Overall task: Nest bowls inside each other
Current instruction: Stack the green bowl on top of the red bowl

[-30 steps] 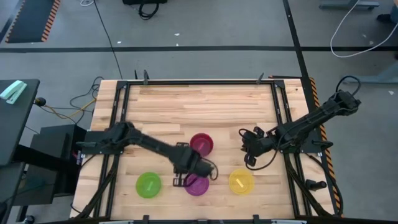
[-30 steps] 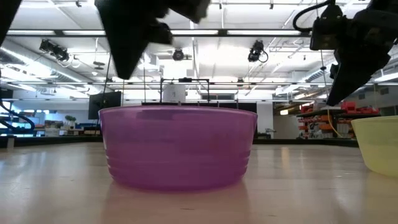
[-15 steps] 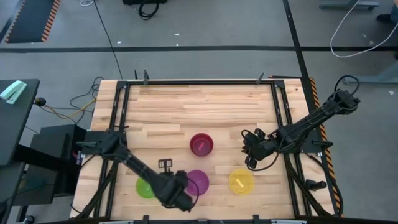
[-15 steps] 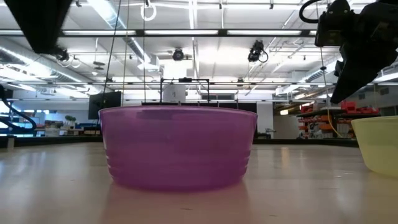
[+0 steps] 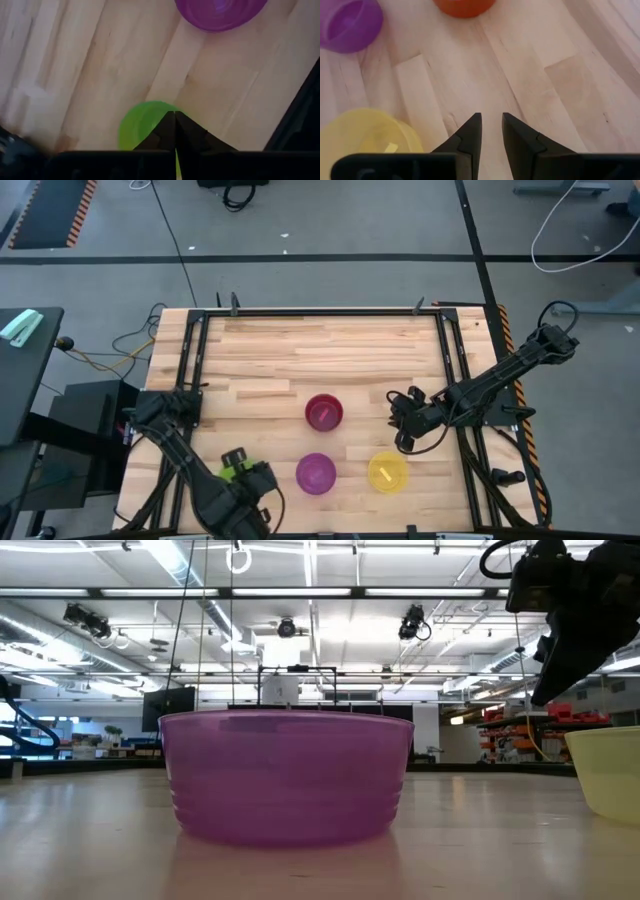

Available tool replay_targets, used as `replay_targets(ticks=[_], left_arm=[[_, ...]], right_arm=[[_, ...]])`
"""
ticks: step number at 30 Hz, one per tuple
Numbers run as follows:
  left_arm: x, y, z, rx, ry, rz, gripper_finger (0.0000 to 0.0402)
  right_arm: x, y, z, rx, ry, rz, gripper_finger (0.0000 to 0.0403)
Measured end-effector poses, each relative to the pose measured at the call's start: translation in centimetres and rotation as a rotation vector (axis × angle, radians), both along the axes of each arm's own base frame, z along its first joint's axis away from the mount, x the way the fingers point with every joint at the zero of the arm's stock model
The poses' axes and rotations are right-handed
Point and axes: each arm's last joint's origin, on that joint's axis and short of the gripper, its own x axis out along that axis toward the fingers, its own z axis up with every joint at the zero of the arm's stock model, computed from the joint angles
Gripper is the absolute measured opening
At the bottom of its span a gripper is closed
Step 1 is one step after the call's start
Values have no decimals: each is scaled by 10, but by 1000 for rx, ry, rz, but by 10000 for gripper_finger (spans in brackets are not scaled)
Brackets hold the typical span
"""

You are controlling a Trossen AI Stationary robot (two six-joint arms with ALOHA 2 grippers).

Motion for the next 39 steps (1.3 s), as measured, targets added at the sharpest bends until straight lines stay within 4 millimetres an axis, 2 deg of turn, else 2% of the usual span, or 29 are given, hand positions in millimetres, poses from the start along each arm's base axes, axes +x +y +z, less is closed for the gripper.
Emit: replay_targets(ticks=[10, 18, 25, 32, 35, 39], left_arm=[[0, -1, 0, -76, -45, 234, 21], [9, -8, -2, -194, -148, 383, 7], [24, 8, -2, -218, -190, 562, 29], [42, 28, -2, -225, -212, 674, 11], [45, 35, -13, -203, -202, 722, 7], [43, 41, -40, -172, -115, 787, 14]], right_arm=[[-1, 3, -1, 16, 45, 144, 84], [-4, 10, -1, -24, 63, 306, 84], [-12, 23, -1, -66, 65, 459, 84], [-21, 37, -1, -88, 66, 603, 84], [-26, 43, -1, -96, 64, 653, 84], [-33, 51, -1, -102, 62, 713, 84]])
